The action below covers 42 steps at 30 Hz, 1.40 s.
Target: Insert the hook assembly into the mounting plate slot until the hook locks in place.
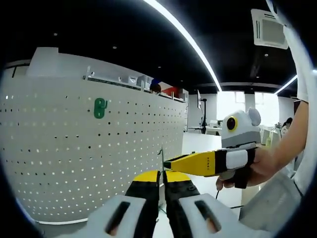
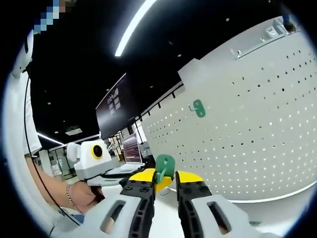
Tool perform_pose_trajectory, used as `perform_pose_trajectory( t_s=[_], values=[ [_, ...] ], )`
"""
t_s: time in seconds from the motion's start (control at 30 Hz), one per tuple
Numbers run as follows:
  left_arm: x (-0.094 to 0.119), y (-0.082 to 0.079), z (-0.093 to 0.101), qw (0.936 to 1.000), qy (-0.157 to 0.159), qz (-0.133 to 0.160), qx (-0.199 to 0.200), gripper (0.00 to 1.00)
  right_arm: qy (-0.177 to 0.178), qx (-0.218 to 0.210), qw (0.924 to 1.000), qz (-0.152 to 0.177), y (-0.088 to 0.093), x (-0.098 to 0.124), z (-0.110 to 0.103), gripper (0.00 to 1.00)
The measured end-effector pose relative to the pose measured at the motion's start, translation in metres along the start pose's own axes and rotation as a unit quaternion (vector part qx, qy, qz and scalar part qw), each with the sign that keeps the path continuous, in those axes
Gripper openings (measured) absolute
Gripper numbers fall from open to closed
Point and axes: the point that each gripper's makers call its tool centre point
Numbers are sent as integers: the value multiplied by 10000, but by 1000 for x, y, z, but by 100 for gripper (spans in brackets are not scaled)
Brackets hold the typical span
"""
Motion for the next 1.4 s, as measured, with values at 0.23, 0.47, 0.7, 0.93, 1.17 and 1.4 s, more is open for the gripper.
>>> perform_pose_trajectory(
  t_s=[0.23, 0.47, 0.7, 0.93, 1.17, 1.4],
  values=[
    [0, 1, -1, 10000, -62, -25, 8, 2, 25, -2, 10000, -23, 1, -1, -3, 6],
    [-1, 1, -1, 9999, -128, -37, -1, 2, 116, 12, 9999, 4, 0, -1, -2, 4],
    [-1, 1, -1, 9998, -191, -46, -8, 2, 319, -68, 9995, 45, 1, -2, 0, 1],
    [0, 2, -2, 9998, -216, -58, -9, 2, 394, -184, 9990, 37, 1, -2, 1, 1],
    [-1, 2, -2, 9998, -206, -67, 20, 3, 409, -102, 9991, 2, 1, -2, 1, 1],
    [-1, 2, -1, 9998, -202, -82, -4, 6, 417, -156, 9990, -8, 0, -2, 2, 0]
  ],
)
Point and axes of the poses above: the point that each gripper's makers call its tool centre point, and the gripper's own axes: x roughly backward along the fingers, z roughly to its right, y roughly out of its underside, and after that the axes turned 3 degrees about z, right-handed
